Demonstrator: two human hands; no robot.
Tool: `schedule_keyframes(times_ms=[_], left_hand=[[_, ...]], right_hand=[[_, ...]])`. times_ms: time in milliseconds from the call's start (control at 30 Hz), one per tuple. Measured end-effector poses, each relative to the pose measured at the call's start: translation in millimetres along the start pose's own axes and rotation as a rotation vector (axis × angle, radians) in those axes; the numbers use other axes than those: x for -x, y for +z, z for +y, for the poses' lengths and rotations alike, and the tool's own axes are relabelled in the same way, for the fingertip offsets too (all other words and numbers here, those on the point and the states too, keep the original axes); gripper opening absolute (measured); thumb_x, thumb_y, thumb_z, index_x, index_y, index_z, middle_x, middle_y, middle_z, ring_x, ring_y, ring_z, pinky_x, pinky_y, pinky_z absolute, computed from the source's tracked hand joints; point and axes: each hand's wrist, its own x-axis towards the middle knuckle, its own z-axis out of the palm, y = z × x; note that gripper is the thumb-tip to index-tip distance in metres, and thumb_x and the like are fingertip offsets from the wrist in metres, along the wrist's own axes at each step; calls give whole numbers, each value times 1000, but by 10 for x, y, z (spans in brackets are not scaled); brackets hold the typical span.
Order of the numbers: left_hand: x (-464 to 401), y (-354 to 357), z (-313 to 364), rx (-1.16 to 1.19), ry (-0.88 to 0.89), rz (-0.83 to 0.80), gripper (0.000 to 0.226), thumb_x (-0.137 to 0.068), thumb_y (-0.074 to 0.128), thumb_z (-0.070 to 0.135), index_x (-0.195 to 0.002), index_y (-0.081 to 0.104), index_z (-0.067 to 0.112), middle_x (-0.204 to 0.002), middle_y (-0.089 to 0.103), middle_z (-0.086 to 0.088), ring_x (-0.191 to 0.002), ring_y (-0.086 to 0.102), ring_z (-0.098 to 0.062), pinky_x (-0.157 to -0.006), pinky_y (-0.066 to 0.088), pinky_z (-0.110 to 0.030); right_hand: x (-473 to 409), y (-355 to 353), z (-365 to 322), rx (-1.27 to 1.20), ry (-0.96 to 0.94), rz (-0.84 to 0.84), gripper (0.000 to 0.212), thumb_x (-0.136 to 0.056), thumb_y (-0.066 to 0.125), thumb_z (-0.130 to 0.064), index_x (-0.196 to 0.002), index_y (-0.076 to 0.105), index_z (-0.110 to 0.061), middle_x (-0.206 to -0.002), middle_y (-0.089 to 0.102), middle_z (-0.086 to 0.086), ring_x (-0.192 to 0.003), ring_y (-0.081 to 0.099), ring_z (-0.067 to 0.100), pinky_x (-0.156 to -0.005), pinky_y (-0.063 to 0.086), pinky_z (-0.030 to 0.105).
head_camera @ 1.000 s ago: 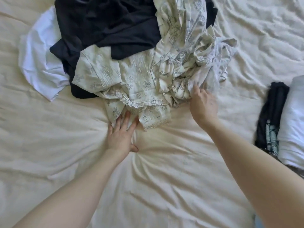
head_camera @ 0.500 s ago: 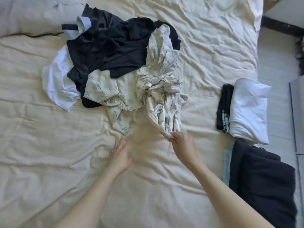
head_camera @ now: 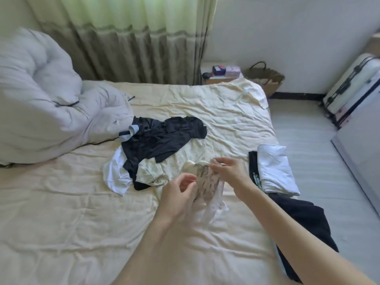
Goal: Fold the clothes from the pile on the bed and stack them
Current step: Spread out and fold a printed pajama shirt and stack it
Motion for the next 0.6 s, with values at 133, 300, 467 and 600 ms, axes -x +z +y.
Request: schedule_keyframes(times_ms=[133,300,467,600], left_hand=[[168,-137,622,116,120,104,11,-86,67,29,-95,62,31,-90,67,15,-84,60,12,-70,44,-4],[273,-290,1127,104,186,130,32,-72,68,53,-90,59,28,-78,64,16,-74,61,5,-66,45,-8],[209,-667,1447,192,132,255,18,-94,55,22,-81,63,13,-76,65,-1,-72,60,-17,-67,49,-32],[172,-1132,1804,212,179,239,18,-98,47,20,-90,62,21,-86,67,-1,-81,62,-18,-77,53,-36]], right_hand=[[311,-103,-624,-127,-67,-29,6,-82,69,-6,-85,72,-9,-86,70,12,-84,67,24,-83,55,36],[635,-183,-1399,-266,-134,-158,6,-87,58,0,-83,63,2,-82,57,16,-79,58,23,-79,51,31],[893,-287,-1785,-170,-318,-245,20,-85,51,8,-98,66,7,-94,65,19,-95,66,24,-89,53,31],[1019,-523,-1918,280,-740,48,11,-82,65,-5,-89,74,-8,-65,62,-10,-71,58,5,-71,45,13]])
